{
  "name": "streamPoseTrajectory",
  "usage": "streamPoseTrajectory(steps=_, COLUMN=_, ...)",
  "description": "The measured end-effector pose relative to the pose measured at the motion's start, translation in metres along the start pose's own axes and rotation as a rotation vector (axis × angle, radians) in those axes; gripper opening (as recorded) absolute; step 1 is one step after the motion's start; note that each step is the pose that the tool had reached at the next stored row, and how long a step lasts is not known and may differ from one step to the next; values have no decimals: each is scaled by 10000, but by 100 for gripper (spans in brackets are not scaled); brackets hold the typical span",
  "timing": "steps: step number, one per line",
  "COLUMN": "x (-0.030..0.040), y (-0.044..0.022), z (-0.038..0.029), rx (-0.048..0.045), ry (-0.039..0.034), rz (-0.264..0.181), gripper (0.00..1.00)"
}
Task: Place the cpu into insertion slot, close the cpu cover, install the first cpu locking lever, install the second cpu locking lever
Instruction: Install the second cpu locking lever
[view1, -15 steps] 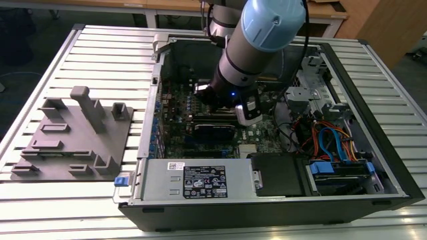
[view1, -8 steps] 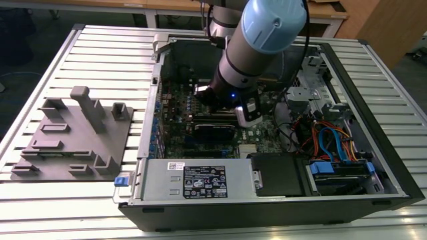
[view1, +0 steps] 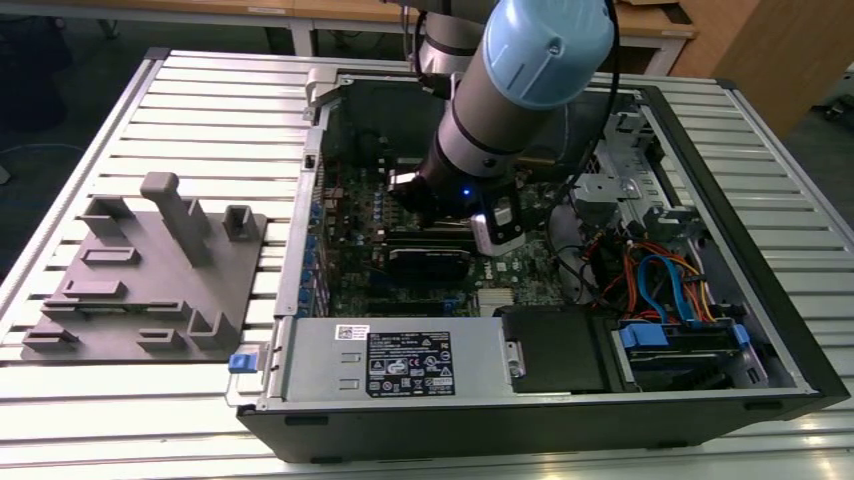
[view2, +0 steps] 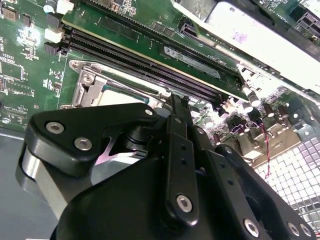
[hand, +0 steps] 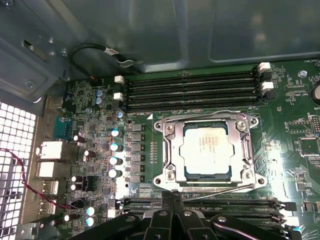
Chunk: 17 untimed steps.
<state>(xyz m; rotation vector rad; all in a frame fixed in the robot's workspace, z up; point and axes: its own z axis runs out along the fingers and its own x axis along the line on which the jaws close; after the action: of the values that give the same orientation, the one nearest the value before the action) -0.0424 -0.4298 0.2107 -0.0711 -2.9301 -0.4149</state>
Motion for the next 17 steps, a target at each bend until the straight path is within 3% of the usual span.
streamPoseTrajectory(steps=9, x=0, y=-10, z=-1, rx=-37, ry=3, rz=-6, gripper=10)
streamPoseTrajectory(steps=17, x=-2, y=-59, z=-10, rx=-38, ry=2, rz=-5, gripper=10)
